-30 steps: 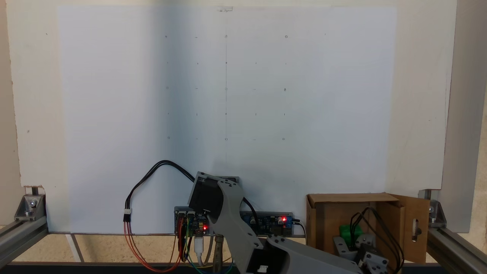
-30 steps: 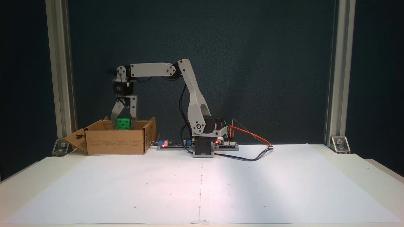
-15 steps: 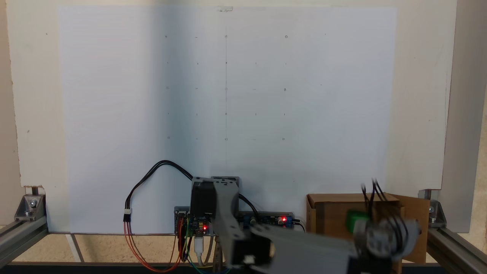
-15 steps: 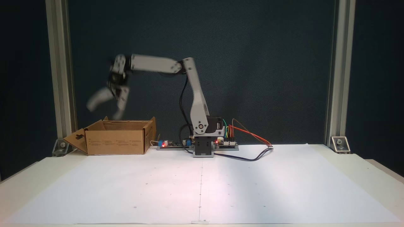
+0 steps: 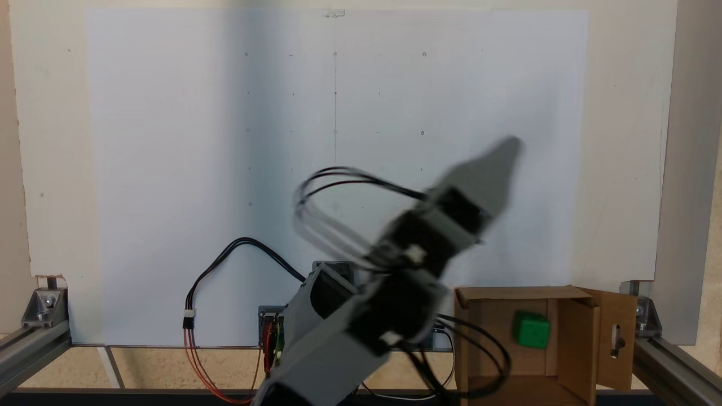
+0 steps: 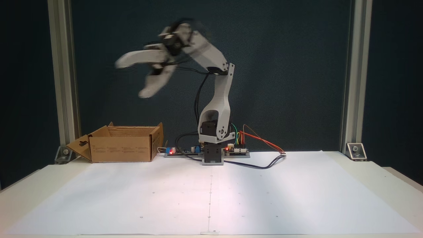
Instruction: Grasp a green dice and put it in the bin.
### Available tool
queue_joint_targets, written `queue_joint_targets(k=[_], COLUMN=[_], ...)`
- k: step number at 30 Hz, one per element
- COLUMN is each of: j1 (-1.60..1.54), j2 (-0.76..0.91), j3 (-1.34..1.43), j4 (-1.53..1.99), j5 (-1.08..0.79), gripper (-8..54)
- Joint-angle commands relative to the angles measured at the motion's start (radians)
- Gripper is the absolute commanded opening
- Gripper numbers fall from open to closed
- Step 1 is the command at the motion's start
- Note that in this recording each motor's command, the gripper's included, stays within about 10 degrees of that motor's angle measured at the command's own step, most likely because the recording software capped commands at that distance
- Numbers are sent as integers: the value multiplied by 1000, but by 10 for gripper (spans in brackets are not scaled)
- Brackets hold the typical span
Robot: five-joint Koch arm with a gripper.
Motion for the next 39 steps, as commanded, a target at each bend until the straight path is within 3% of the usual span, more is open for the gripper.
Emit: queue_joint_targets(k=[1, 15, 39], j1=[-92, -411, -592], j2=[95, 449, 477], j3=[28, 592, 857], j4=[-77, -661, -1647], j5=[40, 35, 18], gripper=[449, 450, 447])
